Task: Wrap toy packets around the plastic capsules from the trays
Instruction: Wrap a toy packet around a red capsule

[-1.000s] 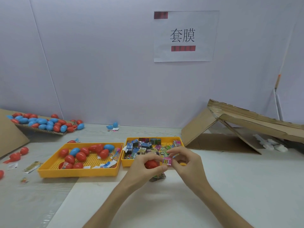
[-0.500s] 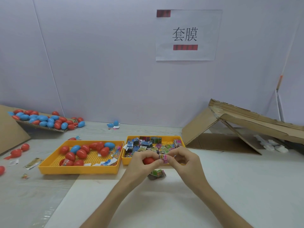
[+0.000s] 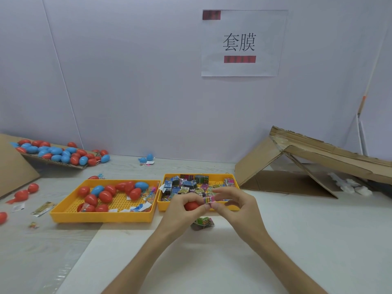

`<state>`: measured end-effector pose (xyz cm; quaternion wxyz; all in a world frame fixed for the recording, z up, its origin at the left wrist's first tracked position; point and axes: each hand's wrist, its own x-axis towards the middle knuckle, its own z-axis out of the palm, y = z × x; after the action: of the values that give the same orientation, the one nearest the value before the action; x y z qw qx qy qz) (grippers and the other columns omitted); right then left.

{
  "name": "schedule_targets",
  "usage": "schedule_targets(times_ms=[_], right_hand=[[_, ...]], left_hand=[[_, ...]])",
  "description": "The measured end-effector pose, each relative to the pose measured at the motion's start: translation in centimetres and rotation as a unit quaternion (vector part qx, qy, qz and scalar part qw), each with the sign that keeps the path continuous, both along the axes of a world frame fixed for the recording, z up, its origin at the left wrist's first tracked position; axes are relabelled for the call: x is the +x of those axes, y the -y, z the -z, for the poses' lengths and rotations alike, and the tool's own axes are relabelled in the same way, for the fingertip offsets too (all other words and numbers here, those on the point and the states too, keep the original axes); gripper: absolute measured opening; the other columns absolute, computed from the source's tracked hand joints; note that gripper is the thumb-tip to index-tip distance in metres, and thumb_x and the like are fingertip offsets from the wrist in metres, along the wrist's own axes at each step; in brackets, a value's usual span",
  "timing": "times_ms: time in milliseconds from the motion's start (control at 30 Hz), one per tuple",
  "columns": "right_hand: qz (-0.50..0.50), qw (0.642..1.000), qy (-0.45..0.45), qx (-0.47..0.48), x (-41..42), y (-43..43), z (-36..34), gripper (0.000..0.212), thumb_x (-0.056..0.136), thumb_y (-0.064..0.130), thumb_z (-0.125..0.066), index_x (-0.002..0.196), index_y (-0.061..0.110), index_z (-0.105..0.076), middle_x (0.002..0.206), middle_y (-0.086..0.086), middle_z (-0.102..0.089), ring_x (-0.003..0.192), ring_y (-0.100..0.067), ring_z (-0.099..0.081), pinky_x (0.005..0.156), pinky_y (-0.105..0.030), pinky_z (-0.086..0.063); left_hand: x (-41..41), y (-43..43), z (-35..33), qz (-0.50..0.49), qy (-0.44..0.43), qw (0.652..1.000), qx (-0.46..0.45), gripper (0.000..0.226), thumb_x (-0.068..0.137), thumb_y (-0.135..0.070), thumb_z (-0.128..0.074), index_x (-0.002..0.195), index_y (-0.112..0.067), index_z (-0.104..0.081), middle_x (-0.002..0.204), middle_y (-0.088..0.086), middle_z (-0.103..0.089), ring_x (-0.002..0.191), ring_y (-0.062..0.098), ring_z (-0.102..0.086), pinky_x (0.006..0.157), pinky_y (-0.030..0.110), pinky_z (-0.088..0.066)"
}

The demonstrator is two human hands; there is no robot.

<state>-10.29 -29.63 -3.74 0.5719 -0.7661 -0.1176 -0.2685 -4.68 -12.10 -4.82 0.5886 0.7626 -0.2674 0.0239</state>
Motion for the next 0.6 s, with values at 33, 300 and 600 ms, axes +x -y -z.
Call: schedule_targets(times_ms=[33, 300, 600], right_hand=[[0.003, 1.000, 0.000, -0.004, 0.0, -0.1, 0.1, 0.032, 0.081, 0.007, -0.082, 0.102, 0.029, -0.075, 0.093, 0.009, -0.076, 0.094, -0.013, -0.073, 0.078, -0.021, -0.055], [0.026, 0.999, 0.007, 0.032, 0.0, -0.2, 0.0, 0.037, 0.082, -0.001, -0.078, 0.089, 0.035, -0.074, 0.088, 0.006, -0.076, 0.079, -0.017, -0.074, 0.071, -0.022, -0.056], [-0.029, 0.987, -0.019, 0.155, 0.3, 0.6, -0.6, 0.038, 0.081, -0.011, -0.074, 0.091, 0.025, -0.079, 0.086, -0.005, -0.077, 0.076, -0.016, -0.074, 0.069, -0.020, -0.055]], left_hand=[[0.0, 0.0, 0.0, 0.000, 0.002, 1.000, 0.003, 0.006, 0.088, -0.022, -0.077, 0.084, -0.018, -0.075, 0.082, -0.011, -0.067, 0.082, 0.001, -0.062, 0.069, 0.022, -0.054], [-0.6, 0.2, -0.6, 0.048, -0.082, 0.994, -0.046, 0.018, 0.092, -0.018, -0.072, 0.091, -0.035, -0.078, 0.083, -0.010, -0.066, 0.072, 0.003, -0.060, 0.063, 0.018, -0.048], [-0.7, -0.2, -1.3, 0.113, -0.198, 0.959, -0.167, 0.030, 0.099, -0.002, -0.053, 0.120, -0.012, -0.072, 0.108, 0.014, -0.067, 0.083, 0.024, -0.068, 0.076, 0.031, -0.057]])
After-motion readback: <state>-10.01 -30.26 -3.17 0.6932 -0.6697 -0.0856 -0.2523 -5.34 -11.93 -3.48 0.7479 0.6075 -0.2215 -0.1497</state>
